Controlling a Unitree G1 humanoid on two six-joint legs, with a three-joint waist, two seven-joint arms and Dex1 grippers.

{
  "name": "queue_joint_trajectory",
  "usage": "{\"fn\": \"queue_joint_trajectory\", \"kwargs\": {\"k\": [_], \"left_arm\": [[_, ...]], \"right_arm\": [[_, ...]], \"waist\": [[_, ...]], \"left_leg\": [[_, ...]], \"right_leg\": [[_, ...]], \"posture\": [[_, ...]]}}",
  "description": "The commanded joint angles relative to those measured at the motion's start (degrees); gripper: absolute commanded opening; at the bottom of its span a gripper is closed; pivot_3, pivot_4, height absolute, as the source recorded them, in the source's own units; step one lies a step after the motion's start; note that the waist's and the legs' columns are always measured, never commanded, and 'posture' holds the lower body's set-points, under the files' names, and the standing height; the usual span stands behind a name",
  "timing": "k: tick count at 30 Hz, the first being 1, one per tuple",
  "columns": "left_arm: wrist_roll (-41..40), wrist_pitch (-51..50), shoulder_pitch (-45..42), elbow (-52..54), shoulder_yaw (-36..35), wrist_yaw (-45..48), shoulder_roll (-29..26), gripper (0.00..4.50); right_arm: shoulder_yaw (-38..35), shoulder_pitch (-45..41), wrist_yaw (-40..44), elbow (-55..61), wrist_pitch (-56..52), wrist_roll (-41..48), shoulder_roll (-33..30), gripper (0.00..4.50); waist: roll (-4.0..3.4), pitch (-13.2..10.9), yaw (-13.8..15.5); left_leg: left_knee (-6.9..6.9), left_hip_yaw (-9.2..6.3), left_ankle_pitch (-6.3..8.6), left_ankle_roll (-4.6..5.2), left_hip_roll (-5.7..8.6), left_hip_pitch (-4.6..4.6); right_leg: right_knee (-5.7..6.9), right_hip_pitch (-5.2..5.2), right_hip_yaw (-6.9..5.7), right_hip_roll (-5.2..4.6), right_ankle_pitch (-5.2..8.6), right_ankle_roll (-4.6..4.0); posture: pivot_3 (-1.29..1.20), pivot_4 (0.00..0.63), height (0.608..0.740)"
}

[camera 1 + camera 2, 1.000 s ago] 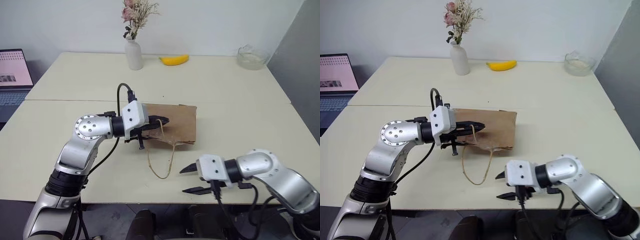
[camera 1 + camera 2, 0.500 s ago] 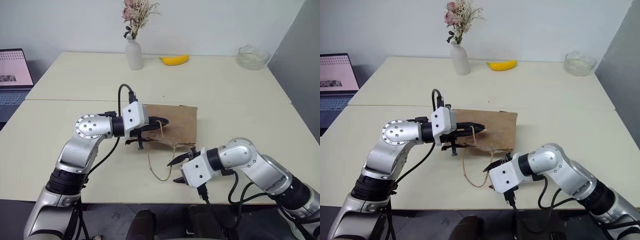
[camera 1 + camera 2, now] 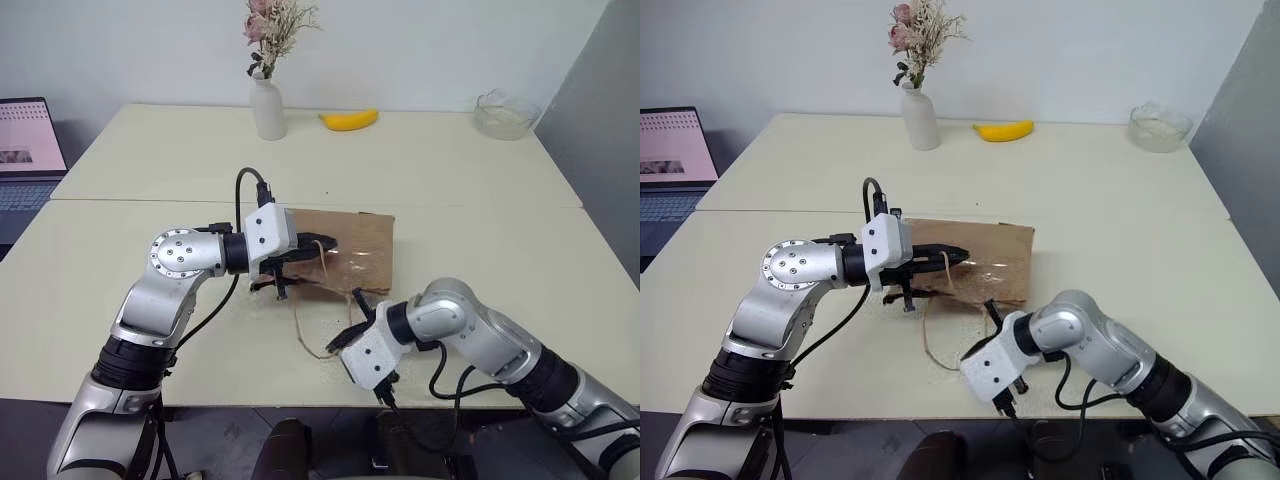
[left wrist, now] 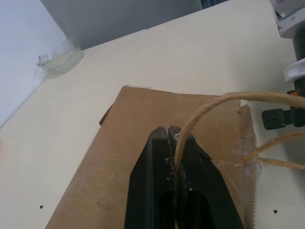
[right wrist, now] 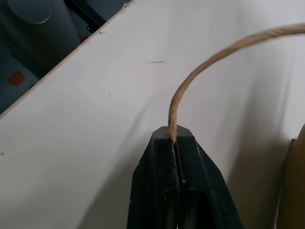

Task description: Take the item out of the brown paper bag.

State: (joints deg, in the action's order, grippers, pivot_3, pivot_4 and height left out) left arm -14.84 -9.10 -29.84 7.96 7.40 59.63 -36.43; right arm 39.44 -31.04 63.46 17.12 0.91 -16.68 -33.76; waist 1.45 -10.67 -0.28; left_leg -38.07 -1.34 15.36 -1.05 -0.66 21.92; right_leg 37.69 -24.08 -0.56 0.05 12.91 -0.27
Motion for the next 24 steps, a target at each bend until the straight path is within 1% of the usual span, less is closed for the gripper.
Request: {"fn": "queue_joint_trajectory", "kwargs": {"k": [1, 5, 10, 15, 21, 24], "left_arm": [[0.37, -1.79, -2.85, -0.16, -1.27, -2.31, 0.60, 0.00], [1.48, -5.45, -6.53, -2.93, -2.06, -6.96, 2.30, 0.00], [0.02, -13.13, -11.13, -4.57, -3.91, -12.14, 4.79, 0.00], [-1.67, -19.28, -16.67, -7.70, -7.97, -18.83, 7.76, 0.00], [-3.06, -20.18, -19.87, -9.61, -10.96, -21.90, 9.72, 0.00], [-5.20, -21.54, -18.62, -7.22, -10.41, -19.13, 9.27, 0.00]], "right_arm": [[-0.62, 1.88, -1.03, 0.10, 1.20, -1.87, -0.47, 0.01], [-0.03, 4.81, -2.40, -1.74, 2.97, -6.44, -2.51, 0.01], [0.86, 7.77, -3.12, -3.20, 5.25, -10.58, -4.38, 0.01], [1.30, 10.52, -3.12, -4.09, 6.82, -12.81, -5.10, 0.01], [0.61, 11.07, -2.67, -5.74, 8.49, -13.35, -4.86, 0.01], [-1.06, 10.13, -4.62, -7.18, 9.06, -12.36, -3.18, 0.01]], "waist": [[0.00, 0.00, 0.00], [0.01, 0.01, 0.11], [0.08, 0.05, 0.11], [0.18, 0.14, 0.24], [0.19, 0.16, 0.24], [0.20, 0.17, 0.22]], "left_leg": [[0.00, 0.00, 0.00, 0.00, 0.00, 0.00], [-0.01, 0.03, 0.00, 0.00, 0.05, 0.01], [-0.01, 0.02, 0.00, 0.00, 0.06, -0.05], [-0.03, -0.02, 0.00, 0.00, 0.09, -0.09], [-0.03, -0.05, 0.00, -0.01, 0.11, -0.35], [0.00, -0.08, 0.00, -0.01, 0.12, -0.46]], "right_leg": [[0.00, 0.00, 0.00, 0.00, 0.00, 0.00], [0.00, 0.02, -0.01, 0.00, 0.00, 0.00], [0.00, 0.04, -0.01, -0.01, 0.00, 0.01], [0.00, 0.11, -0.01, -0.05, 0.00, 0.01], [-0.14, 0.47, -0.02, -0.12, 0.01, 0.02], [-0.21, 0.61, -0.01, -0.14, 0.01, 0.02]], "posture": [[0.00, 0.150, 0.740], [0.00, 0.150, 0.740], [0.00, 0.150, 0.740], [0.00, 0.150, 0.740], [0.00, 0.150, 0.740], [0.00, 0.150, 0.740]]}}
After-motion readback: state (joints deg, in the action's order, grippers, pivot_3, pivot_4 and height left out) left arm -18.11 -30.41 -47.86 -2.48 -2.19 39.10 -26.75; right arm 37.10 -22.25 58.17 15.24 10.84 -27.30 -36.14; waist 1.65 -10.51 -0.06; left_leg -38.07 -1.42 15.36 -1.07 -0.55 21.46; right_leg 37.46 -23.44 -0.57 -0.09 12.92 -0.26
